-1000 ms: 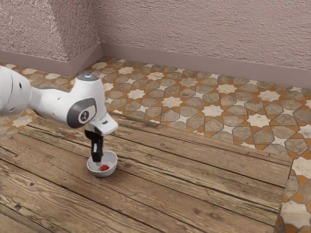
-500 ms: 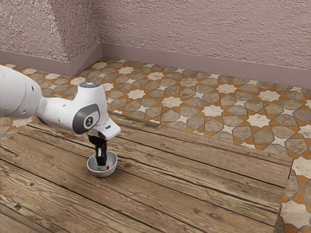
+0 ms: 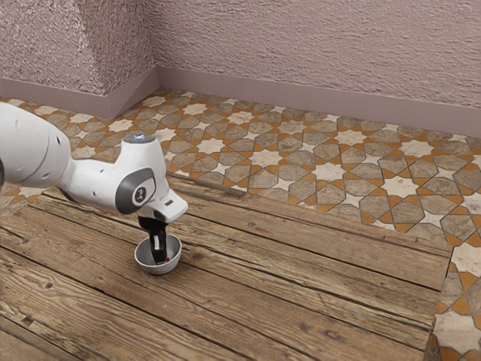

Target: Take strawberry from the bowl

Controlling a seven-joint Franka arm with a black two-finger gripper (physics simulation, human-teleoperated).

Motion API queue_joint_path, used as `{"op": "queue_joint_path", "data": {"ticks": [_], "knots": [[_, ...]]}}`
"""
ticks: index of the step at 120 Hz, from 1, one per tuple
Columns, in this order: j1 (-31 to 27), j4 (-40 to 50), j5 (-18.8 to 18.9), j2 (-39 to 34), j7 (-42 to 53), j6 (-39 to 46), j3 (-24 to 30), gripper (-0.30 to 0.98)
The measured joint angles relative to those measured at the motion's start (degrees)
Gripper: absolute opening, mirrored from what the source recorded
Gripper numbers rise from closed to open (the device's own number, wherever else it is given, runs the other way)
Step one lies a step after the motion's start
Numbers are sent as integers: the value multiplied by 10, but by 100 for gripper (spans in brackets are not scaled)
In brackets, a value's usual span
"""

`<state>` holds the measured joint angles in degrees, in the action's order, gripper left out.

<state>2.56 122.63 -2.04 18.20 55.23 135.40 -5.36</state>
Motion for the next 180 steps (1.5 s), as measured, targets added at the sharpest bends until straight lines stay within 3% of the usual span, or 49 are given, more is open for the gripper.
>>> {"op": "queue_joint_path", "data": {"ticks": [27,51,67,82,140,163,180], "knots": [[2,4,5,-21,-10,1,-1,0],[8,4,13,-113,-21,-50,-2,-1],[55,-39,15,-128,-26,-84,0,-2],[109,-76,13,-90,-32,-102,3,-1],[165,-186,-27,97,-50,-100,3,0],[166,-190,-38,108,-47,-101,3,35],[166,-187,-45,74,-48,-116,-2,52]]}}
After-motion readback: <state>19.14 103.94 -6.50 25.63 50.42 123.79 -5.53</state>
